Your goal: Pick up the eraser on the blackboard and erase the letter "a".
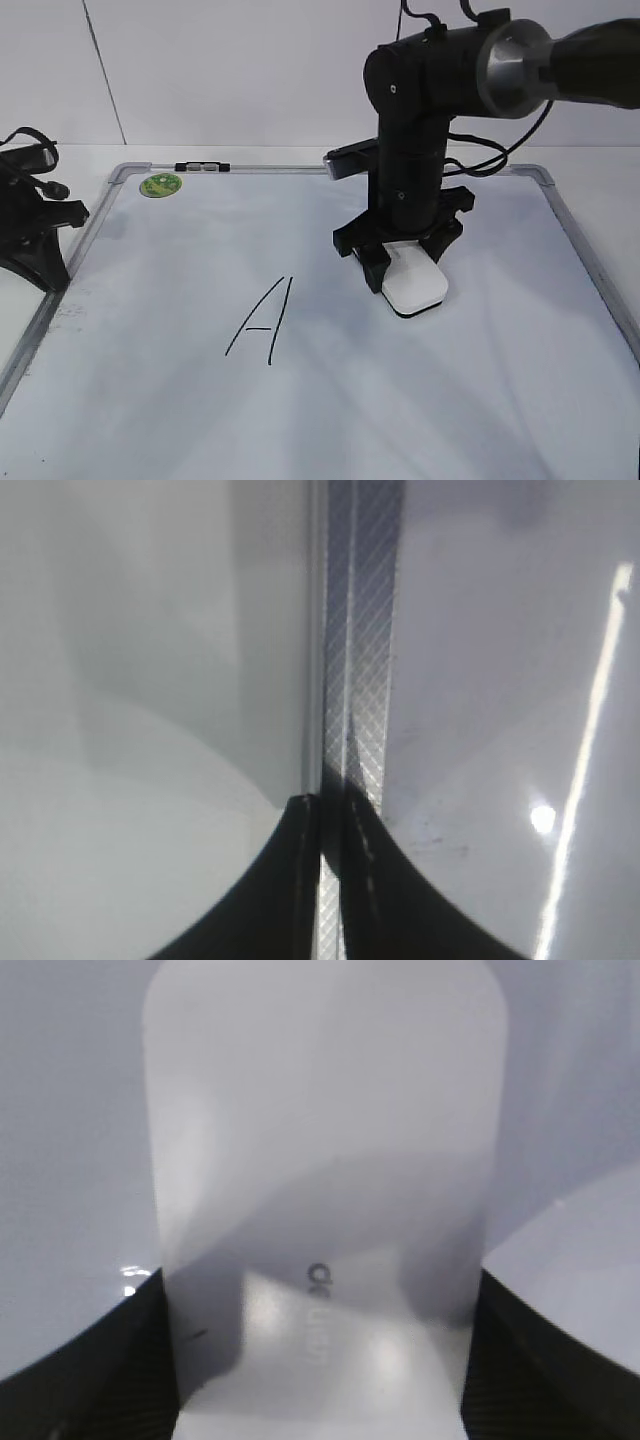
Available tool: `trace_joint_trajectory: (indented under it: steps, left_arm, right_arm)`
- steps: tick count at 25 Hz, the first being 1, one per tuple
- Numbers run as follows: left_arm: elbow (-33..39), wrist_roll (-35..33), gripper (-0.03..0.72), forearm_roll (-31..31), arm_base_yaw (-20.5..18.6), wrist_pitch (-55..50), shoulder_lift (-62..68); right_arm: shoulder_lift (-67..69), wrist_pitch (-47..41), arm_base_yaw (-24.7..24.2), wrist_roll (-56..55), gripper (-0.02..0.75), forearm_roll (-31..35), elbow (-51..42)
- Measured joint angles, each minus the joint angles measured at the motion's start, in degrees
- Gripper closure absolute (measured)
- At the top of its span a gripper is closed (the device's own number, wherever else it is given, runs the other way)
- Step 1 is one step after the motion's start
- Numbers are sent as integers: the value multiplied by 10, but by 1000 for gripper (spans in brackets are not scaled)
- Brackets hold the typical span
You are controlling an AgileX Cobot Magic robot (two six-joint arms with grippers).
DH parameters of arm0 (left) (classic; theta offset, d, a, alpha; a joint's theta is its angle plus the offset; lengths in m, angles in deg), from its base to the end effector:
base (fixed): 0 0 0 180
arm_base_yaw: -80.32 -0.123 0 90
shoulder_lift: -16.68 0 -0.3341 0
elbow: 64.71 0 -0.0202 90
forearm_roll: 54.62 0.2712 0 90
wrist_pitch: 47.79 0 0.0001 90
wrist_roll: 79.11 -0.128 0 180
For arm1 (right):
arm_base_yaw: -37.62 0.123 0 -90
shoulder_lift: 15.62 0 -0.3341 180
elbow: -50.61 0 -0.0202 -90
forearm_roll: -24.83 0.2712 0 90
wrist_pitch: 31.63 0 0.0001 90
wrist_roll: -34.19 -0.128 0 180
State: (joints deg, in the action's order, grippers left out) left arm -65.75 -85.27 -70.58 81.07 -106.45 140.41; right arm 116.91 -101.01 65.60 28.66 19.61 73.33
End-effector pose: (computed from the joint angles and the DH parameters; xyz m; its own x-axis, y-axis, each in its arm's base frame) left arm 0.4234 -0.0356 0.1470 -0.9995 -0.0259 0.0154 -0.0288 0.9717 -0.2344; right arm 0.4376 0.2201 0.1688 -0.9112 -0.4115 -0.0210 -0.4085 0.9089 -0.0840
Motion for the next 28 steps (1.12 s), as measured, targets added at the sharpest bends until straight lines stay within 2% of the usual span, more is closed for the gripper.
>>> trace_joint_trajectory:
  steps: [20, 28]
  left_arm:
    - [0, 0, 672, -3, 0, 0, 0]
    - [0, 0, 672, -3, 0, 0, 0]
  right_arm:
    - [-156, -12, -7, -29, 177, -78, 19]
    - [-223, -14, -34, -54, 177, -99, 4]
